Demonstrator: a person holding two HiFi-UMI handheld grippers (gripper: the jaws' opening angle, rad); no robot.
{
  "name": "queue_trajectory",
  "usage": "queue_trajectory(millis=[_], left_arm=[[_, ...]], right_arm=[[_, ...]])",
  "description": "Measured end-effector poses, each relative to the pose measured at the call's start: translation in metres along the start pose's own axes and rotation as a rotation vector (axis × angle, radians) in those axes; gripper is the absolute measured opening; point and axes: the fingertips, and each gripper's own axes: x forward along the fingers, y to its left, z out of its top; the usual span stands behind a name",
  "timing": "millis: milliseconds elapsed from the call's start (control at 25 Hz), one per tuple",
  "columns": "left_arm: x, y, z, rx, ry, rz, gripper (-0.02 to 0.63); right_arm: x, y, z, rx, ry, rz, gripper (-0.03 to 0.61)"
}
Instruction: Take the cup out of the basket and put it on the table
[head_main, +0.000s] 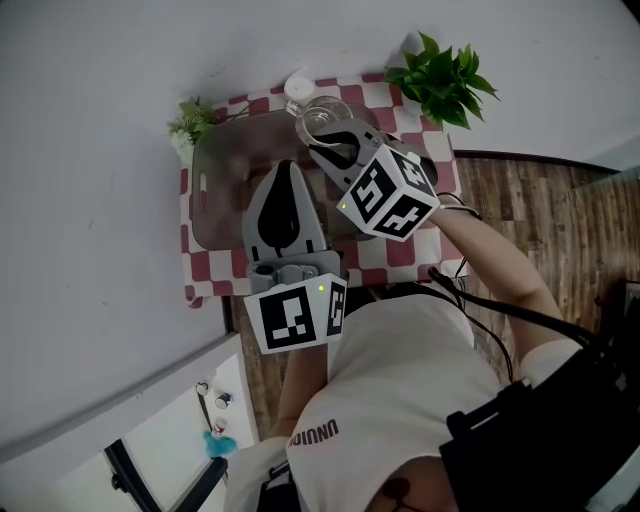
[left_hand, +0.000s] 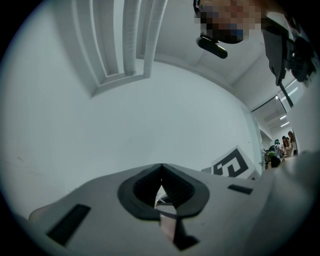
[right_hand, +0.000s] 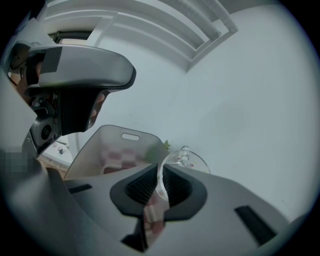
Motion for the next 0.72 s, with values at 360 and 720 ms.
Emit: queue_trajectory(millis=[360,720], left_arm=[[0.005,-0.013,-0.002,-0.006,-0.001,-0.031,0.012],[0.011,-0.024,-0.006,-0.018,0.005,-0.049,0.012]], right_arm=[[-0.011,-0.013,-0.011,0.011,0.015,-0.041,0.044],[-0.018,-0.017,-0.024,0.001,0.034,-0.054,0.041]])
